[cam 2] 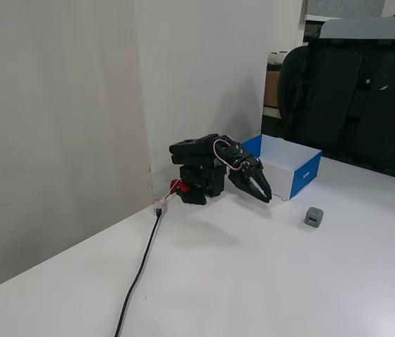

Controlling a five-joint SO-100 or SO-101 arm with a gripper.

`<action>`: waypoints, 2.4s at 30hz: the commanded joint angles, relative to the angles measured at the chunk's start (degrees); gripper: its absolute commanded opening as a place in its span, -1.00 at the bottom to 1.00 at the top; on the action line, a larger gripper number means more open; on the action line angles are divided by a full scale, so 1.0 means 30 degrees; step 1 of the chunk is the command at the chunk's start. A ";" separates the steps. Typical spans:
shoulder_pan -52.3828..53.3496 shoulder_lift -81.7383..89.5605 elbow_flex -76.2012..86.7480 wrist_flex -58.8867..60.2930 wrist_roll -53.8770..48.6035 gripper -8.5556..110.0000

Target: Pick the gray block and keep it in the box.

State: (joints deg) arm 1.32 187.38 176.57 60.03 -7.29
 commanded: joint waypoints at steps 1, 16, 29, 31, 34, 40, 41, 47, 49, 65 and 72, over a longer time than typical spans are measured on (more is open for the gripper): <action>-0.0029 0.3018 -0.0322 -0.0527 -0.0088 -0.85; -0.3574 -0.2871 -0.8467 0.2256 0.0762 -0.85; -0.5889 -2.1240 -1.6084 0.0498 0.0908 -0.78; -0.5918 -2.4316 -1.7197 0.0088 0.0908 -0.70; -0.6299 -2.6133 -1.8076 -0.0029 0.0908 -0.58; -0.7646 -2.8506 -1.9600 0.0645 0.1201 -0.40; -0.7705 -2.9678 -2.0479 0.0908 0.1377 -0.39; -0.7822 -3.4805 -2.5020 0.2051 0.2285 -0.38; -0.7852 -3.6211 -2.6689 0.2812 0.2520 -0.36; -0.6533 -4.1953 -3.1611 0.5742 0.5244 -0.29; -0.6621 -4.3242 -3.3281 0.6006 0.5098 -0.50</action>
State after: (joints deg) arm -17.58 55.99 80.86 77.96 8.17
